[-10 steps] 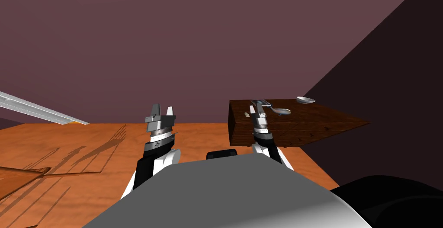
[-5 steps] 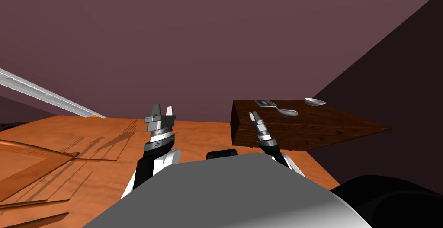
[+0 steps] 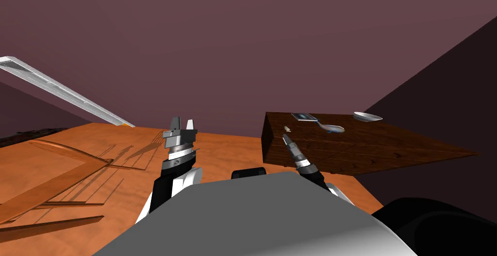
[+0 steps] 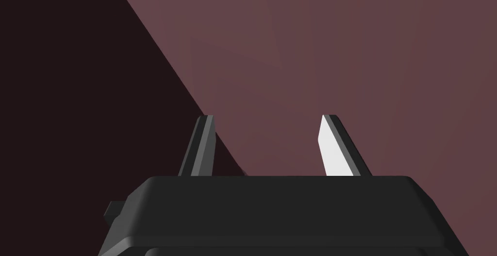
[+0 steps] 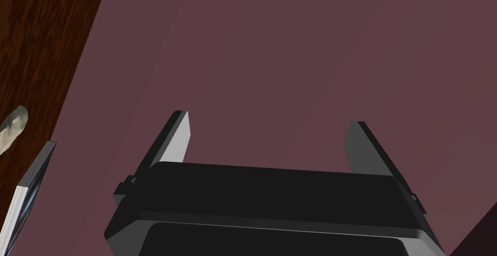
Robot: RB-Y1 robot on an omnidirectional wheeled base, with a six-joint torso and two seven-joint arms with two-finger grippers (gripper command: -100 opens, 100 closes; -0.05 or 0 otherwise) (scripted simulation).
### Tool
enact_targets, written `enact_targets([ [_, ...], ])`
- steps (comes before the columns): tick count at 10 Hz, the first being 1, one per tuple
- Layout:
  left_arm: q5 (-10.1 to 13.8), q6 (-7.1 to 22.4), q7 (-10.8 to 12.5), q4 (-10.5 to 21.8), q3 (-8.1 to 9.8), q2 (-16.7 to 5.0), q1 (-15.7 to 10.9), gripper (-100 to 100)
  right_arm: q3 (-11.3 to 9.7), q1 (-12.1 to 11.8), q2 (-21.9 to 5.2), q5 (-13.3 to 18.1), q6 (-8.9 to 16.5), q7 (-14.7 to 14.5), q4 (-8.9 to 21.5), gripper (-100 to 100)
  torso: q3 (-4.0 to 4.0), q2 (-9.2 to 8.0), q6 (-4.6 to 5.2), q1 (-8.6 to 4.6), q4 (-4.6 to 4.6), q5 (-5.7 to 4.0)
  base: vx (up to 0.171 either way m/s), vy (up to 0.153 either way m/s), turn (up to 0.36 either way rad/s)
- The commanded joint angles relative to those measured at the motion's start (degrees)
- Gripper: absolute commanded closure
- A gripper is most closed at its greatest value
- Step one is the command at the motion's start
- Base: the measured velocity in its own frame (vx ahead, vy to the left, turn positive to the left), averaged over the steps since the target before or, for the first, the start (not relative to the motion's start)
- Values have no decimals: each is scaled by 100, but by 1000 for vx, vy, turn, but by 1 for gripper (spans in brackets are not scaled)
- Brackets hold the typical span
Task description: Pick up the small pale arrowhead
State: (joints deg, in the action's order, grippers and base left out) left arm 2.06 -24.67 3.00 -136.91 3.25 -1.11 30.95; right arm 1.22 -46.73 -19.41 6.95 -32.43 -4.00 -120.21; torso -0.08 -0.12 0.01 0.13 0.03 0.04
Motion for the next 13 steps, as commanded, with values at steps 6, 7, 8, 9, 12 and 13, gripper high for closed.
enact_targets([
  [6,0,0,0,0,0,0,0,0,336,-968,-1025,181,137,174,649,-100,1,2,0,6,0,1,-14,66,103],
  [7,0,0,0,0,0,0,0,0,336,-1016,-1025,181,137,174,649,-100,2,4,-1,4,-1,1,-3,38,44],
  [8,0,0,0,0,0,0,0,0,410,-1259,-1272,218,164,208,820,-100,3,6,0,-2,-1,0,4,52,100],
  [9,0,0,0,0,0,0,0,0,483,-1500,-1423,249,187,241,967,-100,4,7,-1,1,-1,1,7,81,165],
  [12,0,0,0,0,0,0,0,0,553,-1741,-1811,274,206,272,1168,-100,5,9,-1,6,-2,2,6,57,62],
  [13,0,0,0,0,0,0,1,0,621,-1979,-2030,293,221,301,1341,-100,6,10,-1,-2,-1,0,9,42,91],
])
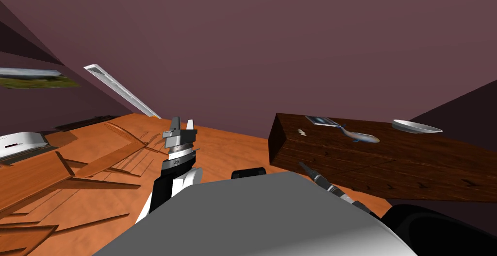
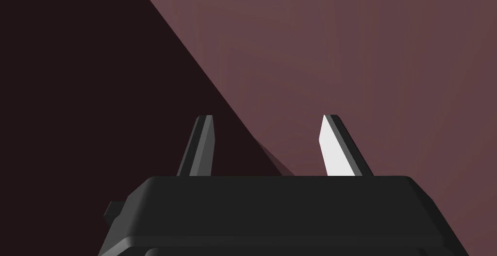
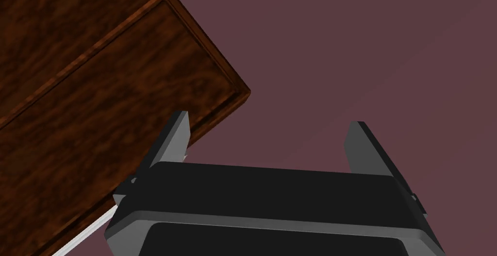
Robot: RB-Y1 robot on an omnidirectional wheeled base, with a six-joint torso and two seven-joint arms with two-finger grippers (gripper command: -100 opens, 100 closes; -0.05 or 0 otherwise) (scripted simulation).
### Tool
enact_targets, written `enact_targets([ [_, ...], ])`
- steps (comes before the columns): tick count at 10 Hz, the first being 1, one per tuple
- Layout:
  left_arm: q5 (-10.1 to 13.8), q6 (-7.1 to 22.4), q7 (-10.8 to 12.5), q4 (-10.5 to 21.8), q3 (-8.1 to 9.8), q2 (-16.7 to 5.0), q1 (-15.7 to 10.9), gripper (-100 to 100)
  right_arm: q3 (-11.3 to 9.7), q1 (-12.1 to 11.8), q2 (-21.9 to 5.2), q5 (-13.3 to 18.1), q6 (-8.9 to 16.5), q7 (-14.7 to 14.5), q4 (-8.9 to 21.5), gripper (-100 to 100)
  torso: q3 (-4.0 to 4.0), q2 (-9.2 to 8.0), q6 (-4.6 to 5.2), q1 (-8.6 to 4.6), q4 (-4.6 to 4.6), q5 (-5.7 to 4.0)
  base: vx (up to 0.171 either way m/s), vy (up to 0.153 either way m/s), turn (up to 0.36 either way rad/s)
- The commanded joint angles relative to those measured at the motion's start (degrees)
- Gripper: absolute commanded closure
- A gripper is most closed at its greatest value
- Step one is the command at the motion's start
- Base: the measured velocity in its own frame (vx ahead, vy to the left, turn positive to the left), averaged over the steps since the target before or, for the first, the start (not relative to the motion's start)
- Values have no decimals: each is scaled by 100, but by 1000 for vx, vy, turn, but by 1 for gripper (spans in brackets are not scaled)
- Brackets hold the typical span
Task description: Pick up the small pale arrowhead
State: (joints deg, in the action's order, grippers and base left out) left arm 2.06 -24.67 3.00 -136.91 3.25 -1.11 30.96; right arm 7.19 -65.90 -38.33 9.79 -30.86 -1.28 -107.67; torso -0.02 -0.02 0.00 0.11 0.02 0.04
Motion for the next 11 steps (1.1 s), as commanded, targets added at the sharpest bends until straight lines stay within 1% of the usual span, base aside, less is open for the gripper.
enact_targets([
  [1,0,0,0,0,0,0,0,0,24,-62,-193,9,63,30,88,-100,0,0,0,0,0,0,13,32,46],
  [2,0,0,0,0,0,0,0,0,89,-297,-426,22,73,57,260,-100,1,3,0,-4,0,-1,19,44,103],
  [3,0,0,0,0,0,0,0,0,89,-297,-472,22,73,57,260,-100,3,4,-1,-1,-1,0,19,34,42],
  [4,0,0,0,0,0,0,0,0,151,-529,-715,28,77,83,404,-100,3,5,1,-3,-1,-1,26,39,74],
  [5,0,0,0,0,0,0,0,0,151,-529,-757,28,77,83,430,-100,4,6,0,-2,-1,0,20,27,41],
  [6,0,0,0,0,0,0,0,0,210,-756,-949,27,76,105,598,-100,3,6,0,-5,-1,-2,24,32,106],
  [7,0,0,0,0,0,0,0,0,210,-756,-1044,27,76,105,598,-100,4,8,-2,-6,-1,-2,21,23,33],
  [8,0,0,0,0,1,0,1,0,265,-978,-1254,19,69,126,762,-100,4,7,1,-8,-1,-2,31,34,59],
  [9,0,0,0,0,0,0,0,0,265,-978,-1334,19,69,126,762,-100,5,9,0,-7,-2,-2,29,21,31],
  [10,0,0,0,0,1,0,1,0,316,-1192,-1567,5,59,144,922,-100,6,10,0,-8,-2,-2,40,15,60],
  [11,0,0,0,0,0,0,1,0,316,-1192,-1622,5,59,144,922,-100,7,13,0,-10,-2,-2,32,10,31],
])
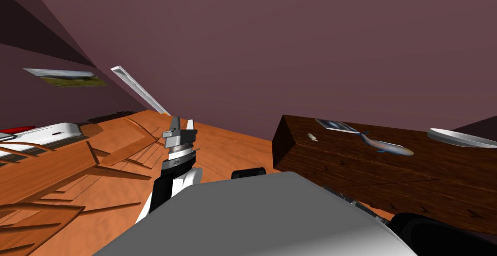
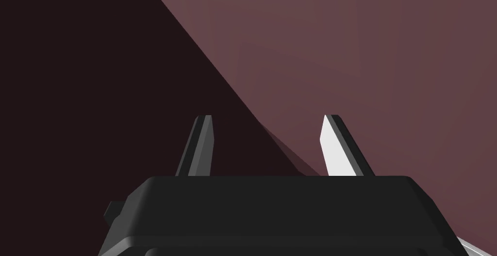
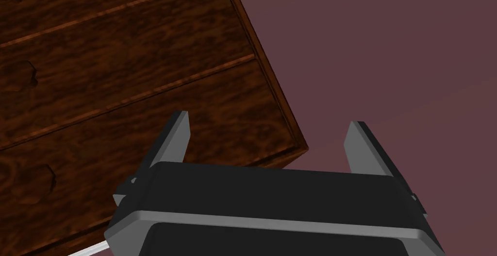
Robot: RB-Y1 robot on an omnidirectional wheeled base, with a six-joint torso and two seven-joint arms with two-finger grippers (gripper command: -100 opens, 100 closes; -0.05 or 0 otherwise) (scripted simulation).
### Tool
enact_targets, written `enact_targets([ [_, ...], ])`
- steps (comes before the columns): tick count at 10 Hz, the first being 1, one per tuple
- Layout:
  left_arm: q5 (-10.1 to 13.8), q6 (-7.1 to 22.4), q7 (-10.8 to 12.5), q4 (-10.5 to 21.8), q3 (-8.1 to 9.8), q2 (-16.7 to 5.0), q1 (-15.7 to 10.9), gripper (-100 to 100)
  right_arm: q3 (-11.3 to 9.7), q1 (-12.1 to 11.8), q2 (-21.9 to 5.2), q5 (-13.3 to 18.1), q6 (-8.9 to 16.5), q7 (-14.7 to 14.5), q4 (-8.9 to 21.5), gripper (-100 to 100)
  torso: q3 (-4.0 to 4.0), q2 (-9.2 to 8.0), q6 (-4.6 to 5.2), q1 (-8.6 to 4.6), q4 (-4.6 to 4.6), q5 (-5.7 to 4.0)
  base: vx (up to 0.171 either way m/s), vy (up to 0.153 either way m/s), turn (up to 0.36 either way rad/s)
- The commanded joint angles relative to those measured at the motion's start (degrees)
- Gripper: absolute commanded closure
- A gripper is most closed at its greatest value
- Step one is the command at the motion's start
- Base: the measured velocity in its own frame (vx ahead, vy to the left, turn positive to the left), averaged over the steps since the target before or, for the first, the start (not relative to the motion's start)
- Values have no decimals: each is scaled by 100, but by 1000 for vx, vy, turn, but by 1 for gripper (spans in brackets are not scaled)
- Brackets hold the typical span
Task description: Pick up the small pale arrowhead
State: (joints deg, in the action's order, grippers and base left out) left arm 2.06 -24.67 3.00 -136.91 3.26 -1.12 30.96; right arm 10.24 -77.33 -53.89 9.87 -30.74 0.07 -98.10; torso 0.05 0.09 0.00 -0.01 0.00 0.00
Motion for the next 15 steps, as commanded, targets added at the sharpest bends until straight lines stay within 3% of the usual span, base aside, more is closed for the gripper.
enact_targets([
  [1,0,0,0,0,0,0,0,0,59,-255,-286,-23,32,23,119,-100,0,0,0,0,0,0,36,9,63],
  [2,0,0,0,0,0,0,0,0,59,-255,-353,-23,32,23,119,-100,0,1,0,0,-1,1,31,8,30],
  [3,0,0,0,0,0,0,0,0,102,-453,-549,-49,14,36,270,-100,0,0,0,-1,0,0,44,18,44],
  [4,0,0,0,0,0,0,0,0,102,-453,-636,-49,14,36,270,-100,2,3,0,1,-1,1,37,12,28],
  [5,0,0,0,0,0,0,0,0,141,-640,-846,-80,-8,47,414,-100,2,3,-1,1,-1,0,48,7,56],
  [6,0,0,0,0,0,0,0,0,141,-640,-913,-80,-8,47,414,-100,3,6,-1,-1,-1,0,42,-1,27],
  [9,0,0,0,0,0,0,0,0,213,-980,-1415,-158,-60,63,688,-100,4,6,0,-7,-1,-2,54,-9,35],
  [12,0,0,0,0,0,0,0,0,246,-1131,-1708,-203,-88,68,817,-100,7,11,-1,-8,-3,-2,55,-11,27],
  [14,0,0,0,0,0,0,0,0,309,-1396,-2102,-304,-148,73,1055,-100,9,16,-1,-10,-3,-3,93,-24,44],
  [15,0,0,0,0,0,0,1,0,309,-1396,-2202,-304,-148,73,1055,-100,16,28,-2,-15,-6,-4,77,-43,26],
])
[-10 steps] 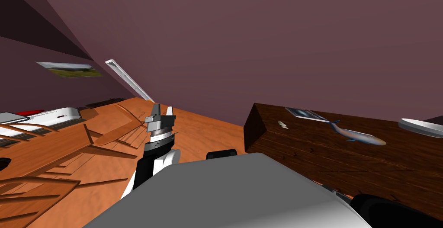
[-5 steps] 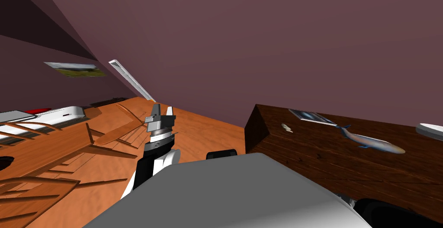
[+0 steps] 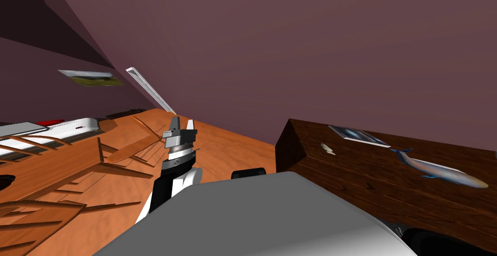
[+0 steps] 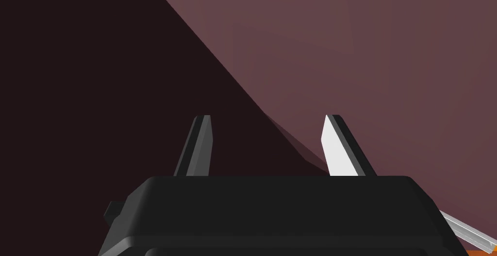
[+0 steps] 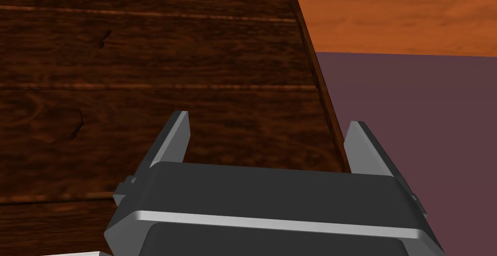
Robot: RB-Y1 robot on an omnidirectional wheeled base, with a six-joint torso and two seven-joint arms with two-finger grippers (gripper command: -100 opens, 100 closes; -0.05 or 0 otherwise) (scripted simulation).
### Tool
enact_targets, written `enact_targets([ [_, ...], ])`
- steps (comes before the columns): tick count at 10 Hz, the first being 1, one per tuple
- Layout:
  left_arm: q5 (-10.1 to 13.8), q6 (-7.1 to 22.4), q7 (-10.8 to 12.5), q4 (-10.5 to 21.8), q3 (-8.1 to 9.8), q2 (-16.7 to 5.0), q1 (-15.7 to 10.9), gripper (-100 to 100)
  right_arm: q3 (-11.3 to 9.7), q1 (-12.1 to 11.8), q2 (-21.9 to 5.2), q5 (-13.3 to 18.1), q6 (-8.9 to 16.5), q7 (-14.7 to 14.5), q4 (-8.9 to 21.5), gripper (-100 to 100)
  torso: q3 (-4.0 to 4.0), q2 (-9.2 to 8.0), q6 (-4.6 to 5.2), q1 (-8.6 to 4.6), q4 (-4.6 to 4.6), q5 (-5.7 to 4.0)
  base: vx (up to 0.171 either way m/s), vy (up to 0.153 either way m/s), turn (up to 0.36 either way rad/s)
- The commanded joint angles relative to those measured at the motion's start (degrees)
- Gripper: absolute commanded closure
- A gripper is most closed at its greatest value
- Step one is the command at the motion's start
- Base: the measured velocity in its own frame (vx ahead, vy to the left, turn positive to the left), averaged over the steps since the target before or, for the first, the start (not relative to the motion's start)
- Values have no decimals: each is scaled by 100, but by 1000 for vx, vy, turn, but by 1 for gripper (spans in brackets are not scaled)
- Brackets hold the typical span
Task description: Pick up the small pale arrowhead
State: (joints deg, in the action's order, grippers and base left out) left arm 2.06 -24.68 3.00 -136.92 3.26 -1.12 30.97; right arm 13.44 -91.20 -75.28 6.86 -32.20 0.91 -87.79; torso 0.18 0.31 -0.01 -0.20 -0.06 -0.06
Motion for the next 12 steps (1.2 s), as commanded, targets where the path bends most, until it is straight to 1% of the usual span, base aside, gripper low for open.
enact_targets([
  [1,0,0,0,0,0,0,0,0,19,-123,-286,-57,-33,-10,131,-100,0,0,0,0,0,0,90,-48,34],
  [2,0,0,0,0,0,0,0,0,47,-223,-460,-111,-62,-10,232,-100,1,3,-1,-3,0,0,126,-61,58],
  [3,0,0,0,0,0,0,0,0,47,-223,-519,-111,-62,-10,232,-100,7,14,-2,-8,-3,-2,97,-40,25],
  [4,0,0,0,0,0,0,0,0,74,-311,-729,-165,-90,-11,324,-100,4,8,0,-1,-2,-1,100,-34,24],
  [6,0,0,0,0,0,0,1,0,125,-446,-1060,-270,-139,-15,482,-100,12,21,-2,-3,-4,-1,158,-61,58],
  [7,0,0,0,0,0,0,1,0,125,-446,-1108,-270,-139,-15,482,-100,18,31,-2,-10,-7,-2,104,-76,22],
  [9,0,0,0,0,0,0,0,0,174,-526,-1421,-362,-171,-20,598,-100,5,9,-1,-13,-2,-4,106,-94,47],
  [12,0,0,0,0,1,-1,1,0,249,-528,-1740,-459,-170,-26,684,-100,26,45,-4,-31,-10,-9,192,-123,88],
])
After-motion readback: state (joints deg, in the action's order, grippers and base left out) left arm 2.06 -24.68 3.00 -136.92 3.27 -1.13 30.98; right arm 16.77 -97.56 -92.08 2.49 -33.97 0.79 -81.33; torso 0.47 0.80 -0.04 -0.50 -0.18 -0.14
